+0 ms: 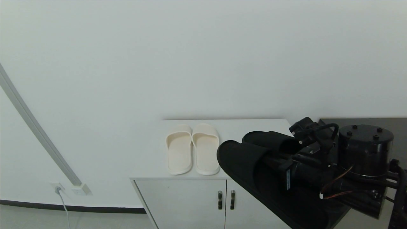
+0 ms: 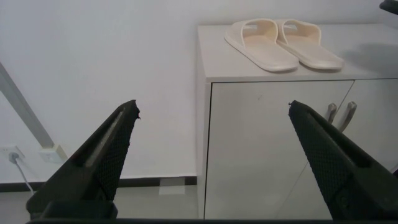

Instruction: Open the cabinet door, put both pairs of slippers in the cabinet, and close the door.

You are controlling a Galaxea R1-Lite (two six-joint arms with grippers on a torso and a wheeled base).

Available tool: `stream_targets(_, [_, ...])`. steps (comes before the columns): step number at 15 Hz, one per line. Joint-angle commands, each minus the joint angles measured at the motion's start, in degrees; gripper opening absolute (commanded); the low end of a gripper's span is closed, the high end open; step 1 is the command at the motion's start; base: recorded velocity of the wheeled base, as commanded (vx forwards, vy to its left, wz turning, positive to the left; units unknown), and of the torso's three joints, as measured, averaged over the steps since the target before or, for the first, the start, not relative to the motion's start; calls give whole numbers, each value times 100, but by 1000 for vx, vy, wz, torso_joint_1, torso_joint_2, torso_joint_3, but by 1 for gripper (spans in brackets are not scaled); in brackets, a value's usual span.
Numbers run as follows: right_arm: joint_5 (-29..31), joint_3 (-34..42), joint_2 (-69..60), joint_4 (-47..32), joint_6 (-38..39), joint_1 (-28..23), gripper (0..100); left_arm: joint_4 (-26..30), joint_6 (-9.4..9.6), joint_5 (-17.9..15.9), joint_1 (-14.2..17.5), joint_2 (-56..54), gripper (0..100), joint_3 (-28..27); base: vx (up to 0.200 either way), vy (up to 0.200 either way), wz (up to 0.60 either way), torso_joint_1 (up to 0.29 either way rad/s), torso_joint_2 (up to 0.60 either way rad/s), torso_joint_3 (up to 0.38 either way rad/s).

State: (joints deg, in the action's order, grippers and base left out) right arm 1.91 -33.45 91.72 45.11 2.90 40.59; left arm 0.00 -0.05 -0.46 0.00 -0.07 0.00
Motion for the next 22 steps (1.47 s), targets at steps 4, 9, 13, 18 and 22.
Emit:
stream_targets(4, [2, 76, -32, 7, 0, 1, 0, 0, -4, 2, 0, 7, 100, 0, -200, 0, 0, 4, -1, 1])
stream_targets(9, [2, 128, -32, 7, -9, 1, 0, 0, -4, 2, 0, 7, 100, 0, -200, 0, 0, -5, 1, -1])
stream_targets(13, [2, 155, -32, 7, -18, 1, 0, 0, -4, 2, 0, 7, 100, 0, -50, 0, 0, -1, 1, -1])
stream_targets(18, [2, 181, -32, 7, -18, 1, 0, 0, -4, 2, 0, 7, 100, 0, 0, 0, 0, 0, 0, 0])
stream_targets(22, [2, 190, -23, 7, -26, 1, 0, 0, -4, 2, 0, 7, 100, -9, 0, 0, 0, 0, 0, 0])
